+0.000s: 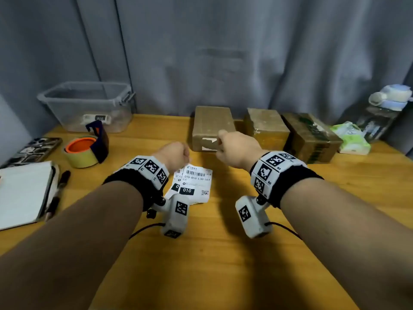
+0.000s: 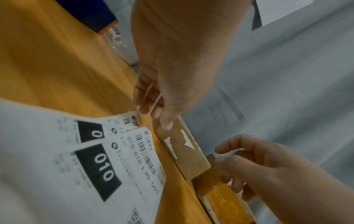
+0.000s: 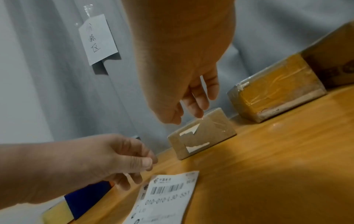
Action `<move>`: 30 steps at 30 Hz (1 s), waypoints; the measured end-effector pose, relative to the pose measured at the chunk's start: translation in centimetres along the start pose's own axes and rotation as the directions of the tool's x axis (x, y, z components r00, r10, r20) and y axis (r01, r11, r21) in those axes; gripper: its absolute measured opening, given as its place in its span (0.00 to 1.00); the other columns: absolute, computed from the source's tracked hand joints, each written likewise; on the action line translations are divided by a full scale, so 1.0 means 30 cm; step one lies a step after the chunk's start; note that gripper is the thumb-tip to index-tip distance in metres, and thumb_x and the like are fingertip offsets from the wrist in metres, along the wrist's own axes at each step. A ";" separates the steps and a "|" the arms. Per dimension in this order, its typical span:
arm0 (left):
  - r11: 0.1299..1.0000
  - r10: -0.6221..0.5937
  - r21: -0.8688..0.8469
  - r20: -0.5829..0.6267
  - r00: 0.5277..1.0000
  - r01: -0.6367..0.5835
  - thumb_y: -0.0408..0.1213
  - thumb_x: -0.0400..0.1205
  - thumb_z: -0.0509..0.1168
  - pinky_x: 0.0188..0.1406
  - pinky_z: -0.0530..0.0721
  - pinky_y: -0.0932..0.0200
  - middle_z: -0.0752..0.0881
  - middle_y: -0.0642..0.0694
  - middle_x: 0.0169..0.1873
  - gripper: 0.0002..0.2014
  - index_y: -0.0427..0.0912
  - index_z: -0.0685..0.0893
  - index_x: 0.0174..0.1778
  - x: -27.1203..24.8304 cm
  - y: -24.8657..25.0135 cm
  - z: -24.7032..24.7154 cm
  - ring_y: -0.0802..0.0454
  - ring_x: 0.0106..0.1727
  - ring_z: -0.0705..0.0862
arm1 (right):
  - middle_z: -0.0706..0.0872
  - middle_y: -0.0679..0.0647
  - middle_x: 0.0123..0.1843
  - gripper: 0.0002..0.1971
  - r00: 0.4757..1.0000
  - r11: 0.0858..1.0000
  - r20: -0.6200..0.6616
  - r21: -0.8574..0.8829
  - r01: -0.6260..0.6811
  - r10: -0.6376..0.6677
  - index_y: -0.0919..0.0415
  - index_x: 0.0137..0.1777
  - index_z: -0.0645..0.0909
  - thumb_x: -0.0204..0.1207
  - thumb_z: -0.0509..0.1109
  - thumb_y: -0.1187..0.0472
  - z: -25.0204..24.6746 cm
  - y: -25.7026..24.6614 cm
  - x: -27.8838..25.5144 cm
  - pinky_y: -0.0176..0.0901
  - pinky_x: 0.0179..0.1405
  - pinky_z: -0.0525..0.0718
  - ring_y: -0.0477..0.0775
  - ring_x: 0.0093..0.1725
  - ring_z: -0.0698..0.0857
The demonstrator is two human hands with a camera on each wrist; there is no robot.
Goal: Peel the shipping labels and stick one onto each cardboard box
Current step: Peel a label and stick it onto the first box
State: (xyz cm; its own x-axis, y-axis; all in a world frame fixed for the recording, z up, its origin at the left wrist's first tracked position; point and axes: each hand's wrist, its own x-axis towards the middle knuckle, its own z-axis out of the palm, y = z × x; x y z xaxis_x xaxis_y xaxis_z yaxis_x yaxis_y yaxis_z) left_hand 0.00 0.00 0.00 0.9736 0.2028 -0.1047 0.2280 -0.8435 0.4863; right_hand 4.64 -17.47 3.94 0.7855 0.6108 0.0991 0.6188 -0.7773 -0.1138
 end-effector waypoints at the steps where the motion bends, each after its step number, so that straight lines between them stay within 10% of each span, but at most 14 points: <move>1: 0.999 -0.028 0.020 0.010 1.000 0.028 0.39 0.80 0.66 0.55 0.82 0.52 0.83 0.45 0.43 0.08 0.39 0.81 0.50 0.008 -0.005 0.015 0.46 0.49 0.83 | 0.85 0.56 0.56 0.15 1.000 1.000 0.024 0.006 -0.020 0.020 0.56 0.61 0.73 0.77 0.64 0.54 0.009 0.007 0.001 0.50 0.47 0.83 0.61 0.54 0.84; 7: 0.997 -0.082 -0.014 0.014 0.997 0.082 0.36 0.78 0.69 0.49 0.81 0.58 0.87 0.42 0.48 0.08 0.39 0.83 0.51 0.014 0.002 0.051 0.45 0.49 0.84 | 0.85 0.57 0.56 0.16 0.996 0.996 0.076 0.081 -0.044 0.038 0.57 0.63 0.74 0.77 0.66 0.54 0.075 0.058 0.004 0.49 0.47 0.82 0.60 0.55 0.84; 13: 0.966 -0.035 -0.259 -0.127 0.991 0.001 0.29 0.79 0.66 0.22 0.75 0.75 0.80 0.53 0.28 0.03 0.41 0.83 0.42 -0.015 0.012 0.038 0.58 0.30 0.77 | 0.84 0.54 0.46 0.10 0.994 0.887 0.012 0.450 -0.101 0.107 0.59 0.53 0.80 0.78 0.67 0.54 0.128 0.072 -0.001 0.45 0.47 0.81 0.57 0.48 0.83; 21: 0.933 0.000 -0.357 -0.129 0.992 -0.047 0.30 0.80 0.65 0.30 0.75 0.66 0.78 0.51 0.28 0.10 0.47 0.78 0.36 -0.043 0.014 -0.003 0.57 0.28 0.75 | 0.83 0.54 0.50 0.21 0.979 0.700 0.151 0.685 -0.203 0.136 0.63 0.60 0.80 0.72 0.77 0.52 0.189 0.052 -0.007 0.46 0.52 0.82 0.53 0.49 0.82; 26: 0.945 0.002 -0.322 -0.156 0.988 -0.052 0.30 0.81 0.64 0.30 0.75 0.70 0.78 0.52 0.30 0.06 0.44 0.79 0.40 -0.057 0.012 -0.020 0.59 0.31 0.76 | 0.83 0.54 0.38 0.13 0.985 0.681 0.024 0.719 -0.138 0.173 0.54 0.33 0.75 0.72 0.76 0.63 0.223 0.030 0.005 0.44 0.42 0.80 0.53 0.40 0.81; 30: 0.957 0.010 -0.285 -0.153 0.988 -0.054 0.29 0.81 0.63 0.26 0.73 0.73 0.75 0.52 0.28 0.04 0.42 0.81 0.44 -0.060 -0.007 -0.026 0.58 0.30 0.73 | 0.81 0.49 0.32 0.08 0.980 0.630 -0.095 0.776 -0.037 0.175 0.58 0.35 0.80 0.75 0.73 0.63 0.217 0.024 -0.010 0.37 0.38 0.77 0.47 0.35 0.77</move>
State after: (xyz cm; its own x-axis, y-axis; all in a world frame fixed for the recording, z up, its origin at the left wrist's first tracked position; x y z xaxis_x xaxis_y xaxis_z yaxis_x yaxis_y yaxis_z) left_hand -1.80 0.20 0.77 0.9627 0.2683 0.0341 0.1632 -0.6767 0.7179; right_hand 4.88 -17.23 -2.59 0.8771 0.4486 0.1714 0.3667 -0.3950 -0.8423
